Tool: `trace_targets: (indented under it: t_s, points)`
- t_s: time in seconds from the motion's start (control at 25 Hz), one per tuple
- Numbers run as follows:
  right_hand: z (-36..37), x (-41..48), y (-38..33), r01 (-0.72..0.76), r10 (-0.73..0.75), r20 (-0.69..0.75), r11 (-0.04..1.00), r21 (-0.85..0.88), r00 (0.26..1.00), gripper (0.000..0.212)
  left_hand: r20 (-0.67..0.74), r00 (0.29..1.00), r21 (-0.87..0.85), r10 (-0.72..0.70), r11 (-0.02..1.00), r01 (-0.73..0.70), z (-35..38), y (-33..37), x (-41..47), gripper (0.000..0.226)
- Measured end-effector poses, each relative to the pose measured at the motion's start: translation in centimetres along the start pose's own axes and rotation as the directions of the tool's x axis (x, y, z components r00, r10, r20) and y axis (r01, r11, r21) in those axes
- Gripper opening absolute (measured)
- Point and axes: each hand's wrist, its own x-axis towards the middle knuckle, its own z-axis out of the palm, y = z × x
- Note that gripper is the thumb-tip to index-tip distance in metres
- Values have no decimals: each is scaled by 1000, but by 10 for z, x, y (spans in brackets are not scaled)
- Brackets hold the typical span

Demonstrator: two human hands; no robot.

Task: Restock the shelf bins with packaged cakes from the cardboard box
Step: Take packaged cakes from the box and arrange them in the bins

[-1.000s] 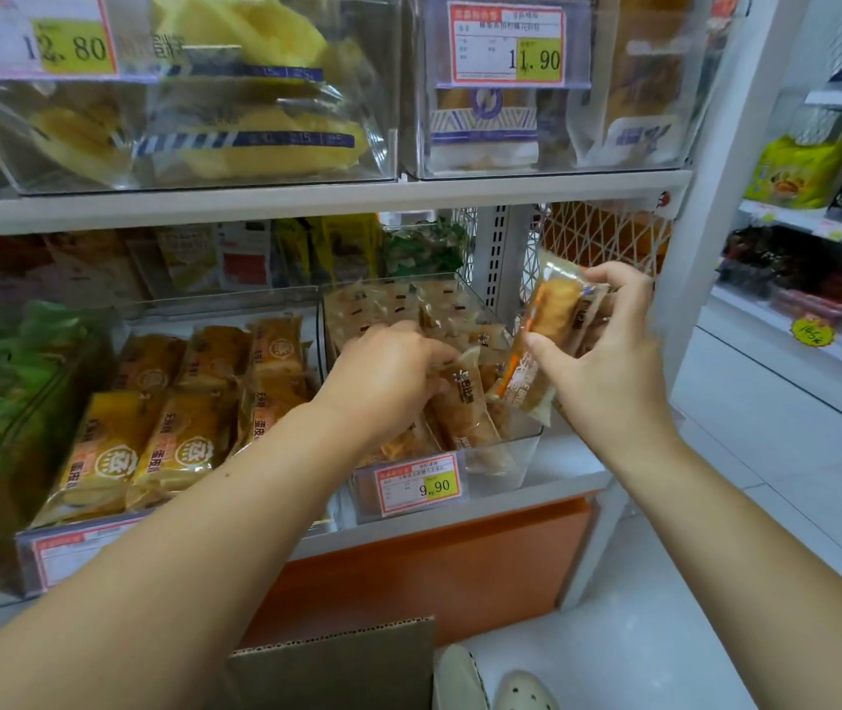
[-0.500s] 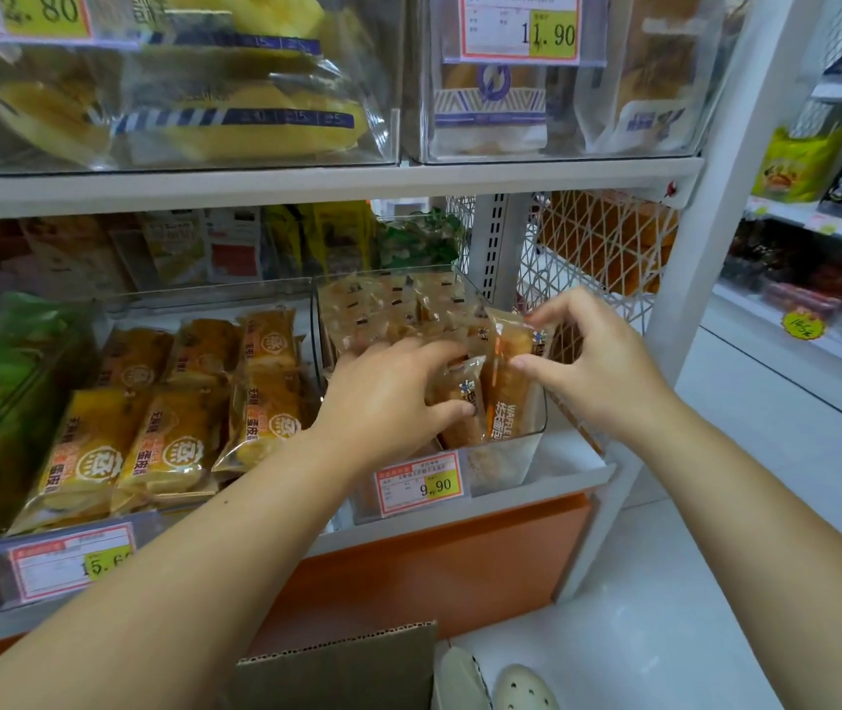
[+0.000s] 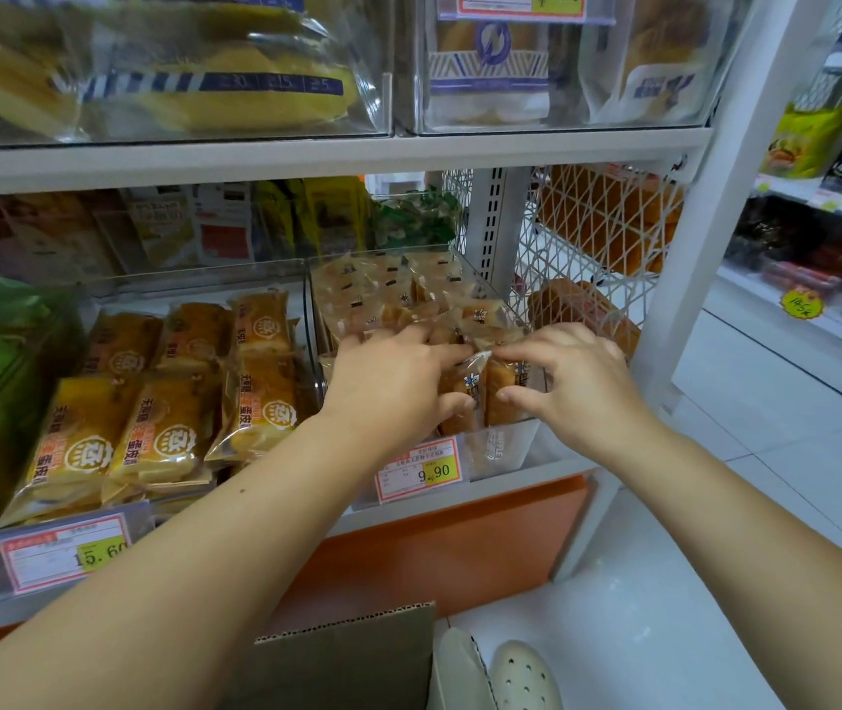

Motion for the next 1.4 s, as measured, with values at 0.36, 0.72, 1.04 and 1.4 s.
trace_targets:
  t_s: [0.36,0.72,1.04,1.4]
  points:
    - [-14,-13,-13,-83,81,25,988,132,996,54,-228,972,-332,50,935,-126,-32,-15,-37,54]
    - [52,-121,-195,221,-474,453,835,504,755,23,467,878,-262,-104,932,251,77,-141,-333,43]
    - [297,-239,-210,-280,12,981,959,44,193,22,911,260,0,-320,631,776,232,-177,-423,76]
    - [323,-313,-163,-661,202,979,740,-129,36,25,884,35,215,-466,471,855,300,-153,-451,81]
